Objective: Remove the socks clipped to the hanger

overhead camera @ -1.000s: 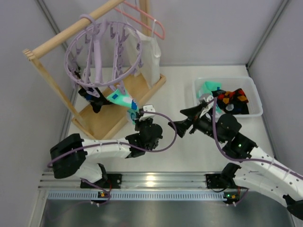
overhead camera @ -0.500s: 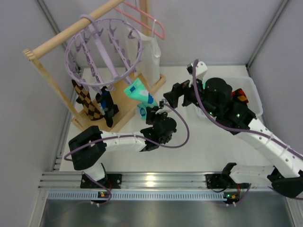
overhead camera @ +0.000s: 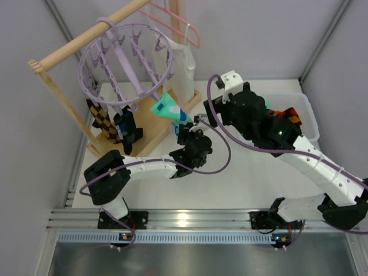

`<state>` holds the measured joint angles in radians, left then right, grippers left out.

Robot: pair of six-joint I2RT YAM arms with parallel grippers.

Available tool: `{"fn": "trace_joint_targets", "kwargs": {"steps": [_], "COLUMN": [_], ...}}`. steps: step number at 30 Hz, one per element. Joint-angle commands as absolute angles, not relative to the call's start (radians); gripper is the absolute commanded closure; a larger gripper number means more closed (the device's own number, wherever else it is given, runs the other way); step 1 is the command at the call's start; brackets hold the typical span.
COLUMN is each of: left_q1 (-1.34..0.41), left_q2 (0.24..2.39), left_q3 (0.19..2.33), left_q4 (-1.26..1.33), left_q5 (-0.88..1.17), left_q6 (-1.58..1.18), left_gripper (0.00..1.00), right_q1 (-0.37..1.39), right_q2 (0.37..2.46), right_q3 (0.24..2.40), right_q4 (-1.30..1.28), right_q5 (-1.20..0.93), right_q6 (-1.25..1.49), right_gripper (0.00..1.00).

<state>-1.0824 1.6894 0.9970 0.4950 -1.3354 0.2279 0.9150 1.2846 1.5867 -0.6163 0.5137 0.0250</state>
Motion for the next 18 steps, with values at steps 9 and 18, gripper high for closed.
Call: {"fn": "trace_joint_targets", "kwargs": {"steps": [9,18], "left_q1": [-1.054,-1.063], "left_q2": [1.649,1.782], "left_q3": [0.994,1.065], "left_q4": [0.488,0.488], "left_q5": [-1.265,-1.269], "left_q6": [0.276,0.308], "left_gripper": [1.00,1.00], "right_q1": [0.911,0.861], "right_q2": [1.021,1.256], "right_q3": [1.273,1.683], "right_q4": [-0.528,-0.667], "right_q5": [0.608,0.849], "right_q6": [0.089,0.009], "right_gripper": [0.01,0.00]}}
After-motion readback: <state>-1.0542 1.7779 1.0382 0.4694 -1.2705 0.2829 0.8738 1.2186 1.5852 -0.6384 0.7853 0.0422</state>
